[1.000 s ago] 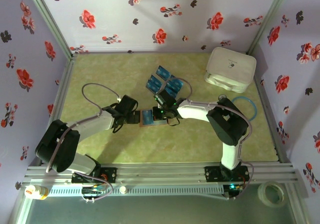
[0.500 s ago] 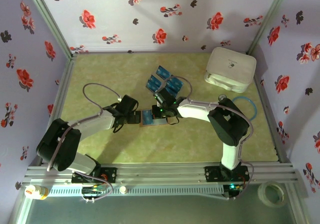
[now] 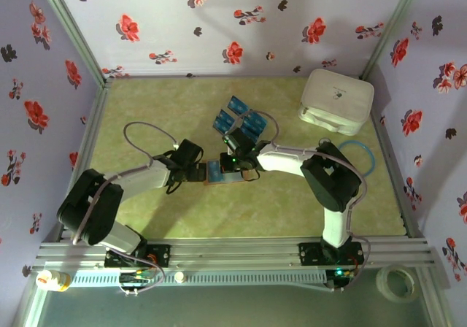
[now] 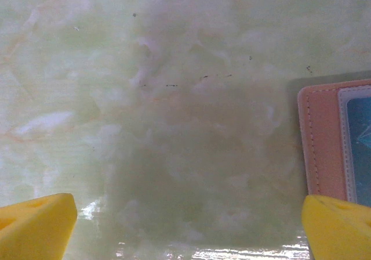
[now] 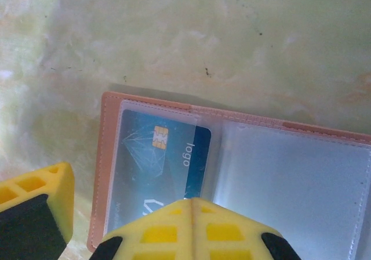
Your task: Put the credit cards into the card holder
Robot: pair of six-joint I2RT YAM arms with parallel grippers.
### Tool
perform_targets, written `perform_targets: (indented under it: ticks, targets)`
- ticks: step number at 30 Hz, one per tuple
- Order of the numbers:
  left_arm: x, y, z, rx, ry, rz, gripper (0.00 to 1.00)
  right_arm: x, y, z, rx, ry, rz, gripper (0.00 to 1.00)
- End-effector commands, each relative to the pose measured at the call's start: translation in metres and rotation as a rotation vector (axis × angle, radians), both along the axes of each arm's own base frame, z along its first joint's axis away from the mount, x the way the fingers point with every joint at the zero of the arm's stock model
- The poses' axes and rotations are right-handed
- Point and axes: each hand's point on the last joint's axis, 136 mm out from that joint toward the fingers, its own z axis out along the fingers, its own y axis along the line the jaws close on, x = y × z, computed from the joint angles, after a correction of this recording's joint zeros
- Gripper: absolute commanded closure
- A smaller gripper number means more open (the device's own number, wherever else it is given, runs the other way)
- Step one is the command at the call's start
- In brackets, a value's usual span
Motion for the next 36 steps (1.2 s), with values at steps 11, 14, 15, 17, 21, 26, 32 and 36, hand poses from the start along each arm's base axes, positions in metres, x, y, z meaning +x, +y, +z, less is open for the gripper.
perform_targets:
  ticks: [11, 14, 15, 17, 21, 26, 32, 36]
  targets:
    - [0.002, 0.001, -0.007, -0.004, 0.009, 0.008, 0.0, 0.0, 0.013, -0.009, 0.017, 0.024, 0.015, 0.97]
    - [0.001, 0.001, -0.007, -0.005, 0.01, 0.008, 0.0, -0.001, 0.015, -0.008, 0.02, 0.026, 0.02, 0.98]
    - [0.001, 0.001, -0.007, -0.004, 0.01, 0.008, 0.0, -0.001, 0.014, -0.006, 0.022, 0.024, 0.019, 0.97]
    - [0.001, 0.001, -0.006, -0.006, 0.008, 0.007, 0.0, -0.001, 0.014, 0.001, 0.03, 0.013, 0.021, 0.97]
    - [0.002, -0.001, 0.002, -0.015, -0.003, 0.004, 0.0, 0.003, 0.003, 0.025, 0.044, -0.033, 0.003, 0.96]
    - [0.005, -0.005, 0.015, -0.036, -0.017, -0.006, 0.0, 0.015, -0.023, 0.036, 0.046, -0.052, -0.041, 0.81]
    - [0.007, -0.017, 0.029, -0.081, -0.029, -0.014, 0.0, 0.026, -0.043, 0.029, 0.068, -0.028, -0.064, 0.65]
    - [0.008, -0.029, 0.038, -0.109, -0.037, -0.017, 0.0, 0.032, -0.044, 0.023, 0.099, 0.005, -0.056, 0.69]
